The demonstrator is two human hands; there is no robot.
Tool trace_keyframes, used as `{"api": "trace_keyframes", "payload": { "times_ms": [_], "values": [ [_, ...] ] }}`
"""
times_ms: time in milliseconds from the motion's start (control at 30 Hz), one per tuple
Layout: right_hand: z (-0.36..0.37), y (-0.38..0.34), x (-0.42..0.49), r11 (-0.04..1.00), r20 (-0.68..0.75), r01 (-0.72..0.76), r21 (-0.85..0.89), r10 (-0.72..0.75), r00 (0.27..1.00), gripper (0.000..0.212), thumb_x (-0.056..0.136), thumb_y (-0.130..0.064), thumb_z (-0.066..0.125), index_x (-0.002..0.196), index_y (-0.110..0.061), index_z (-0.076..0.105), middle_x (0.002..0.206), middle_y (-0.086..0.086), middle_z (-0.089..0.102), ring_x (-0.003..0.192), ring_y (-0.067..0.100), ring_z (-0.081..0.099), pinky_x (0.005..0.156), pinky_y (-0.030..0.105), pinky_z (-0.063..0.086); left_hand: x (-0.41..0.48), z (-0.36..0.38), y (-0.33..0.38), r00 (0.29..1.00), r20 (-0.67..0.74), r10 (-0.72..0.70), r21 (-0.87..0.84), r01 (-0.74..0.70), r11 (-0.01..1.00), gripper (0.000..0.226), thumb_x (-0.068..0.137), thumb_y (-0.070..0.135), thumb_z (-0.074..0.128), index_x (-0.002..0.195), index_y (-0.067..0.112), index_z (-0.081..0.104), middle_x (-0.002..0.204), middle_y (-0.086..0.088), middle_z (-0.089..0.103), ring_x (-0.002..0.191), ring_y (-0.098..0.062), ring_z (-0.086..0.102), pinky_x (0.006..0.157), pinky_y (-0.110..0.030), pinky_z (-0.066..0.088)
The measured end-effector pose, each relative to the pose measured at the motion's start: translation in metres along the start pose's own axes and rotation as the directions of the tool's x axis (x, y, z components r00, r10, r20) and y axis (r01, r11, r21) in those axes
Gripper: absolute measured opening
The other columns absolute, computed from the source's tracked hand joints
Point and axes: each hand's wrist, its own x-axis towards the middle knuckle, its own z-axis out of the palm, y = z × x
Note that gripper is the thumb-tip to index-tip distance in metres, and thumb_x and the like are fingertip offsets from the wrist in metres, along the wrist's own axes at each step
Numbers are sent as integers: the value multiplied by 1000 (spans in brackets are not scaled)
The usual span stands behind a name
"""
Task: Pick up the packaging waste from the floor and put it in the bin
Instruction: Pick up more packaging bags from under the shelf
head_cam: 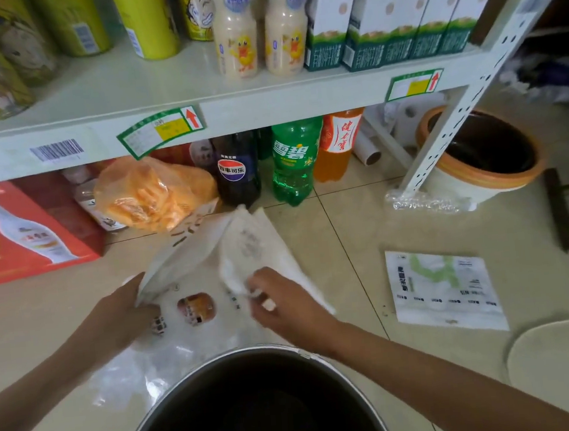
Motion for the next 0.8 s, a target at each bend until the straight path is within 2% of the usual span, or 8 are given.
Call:
{"api": "trace_keyframes", "payload": {
  "times_ms": [133,200,267,400,467,567,700,800],
  "values": [
    [24,-40,31,984,128,82,157,-102,986,18,92,-6,59,109,0,61,123,15,52,101,29,61,86,31,55,0,9,26,994,51,97,-285,-78,955,16,86,31,57,101,31,62,106,-16,70,92,-32,65,85,-45,51],
    [24,-42,35,975,162,39,217,-75,984,21,91,-2,60,110,8,62,125,21,51,102,37,61,94,46,54,4,8,35,982,117,148,-248,-115,962,44,85,64,40,107,33,62,102,-7,73,95,-29,66,89,-47,50],
    [19,-37,36,977,192,25,210,-67,979,22,90,0,61,110,8,63,127,21,51,104,37,61,98,46,50,4,11,44,974,162,157,-176,-128,976,62,68,80,39,104,36,64,96,3,74,94,-17,67,85,-40,51],
    [2,-17,34,995,268,54,85,-75,961,25,89,-3,64,113,0,65,129,17,54,108,32,59,98,39,49,12,27,47,983,125,134,-27,-132,991,52,67,36,69,114,15,58,92,-12,69,77,-30,67,61,-43,55],
    [-11,8,23,1000,260,-26,0,25,965,32,89,-11,65,120,-10,61,133,11,52,114,27,56,97,37,50,19,33,43,988,78,130,16,-132,991,45,80,11,61,124,15,52,95,-11,66,74,-29,65,53,-35,53],
    [-40,71,-16,923,120,-237,-302,283,951,46,88,-21,63,131,-20,48,146,4,38,126,24,45,98,38,47,25,43,45,991,11,137,99,-137,986,43,84,5,52,125,19,50,93,-8,62,69,-25,64,51,-31,50],
    [-73,157,-89,555,-126,-655,-513,706,697,74,86,-32,64,146,-16,23,159,15,11,143,33,25,113,44,34,34,57,51,991,32,133,163,-136,977,44,84,5,50,124,24,50,95,-10,64,66,-27,65,53,-31,51],
    [-78,195,-131,416,-188,-775,-476,813,551,82,88,-43,62,147,-10,17,161,16,9,145,33,21,114,50,33,40,68,58,991,46,129,179,-136,974,40,84,8,52,119,29,51,84,-1,66,59,-21,67,45,-25,48]
  ]
}}
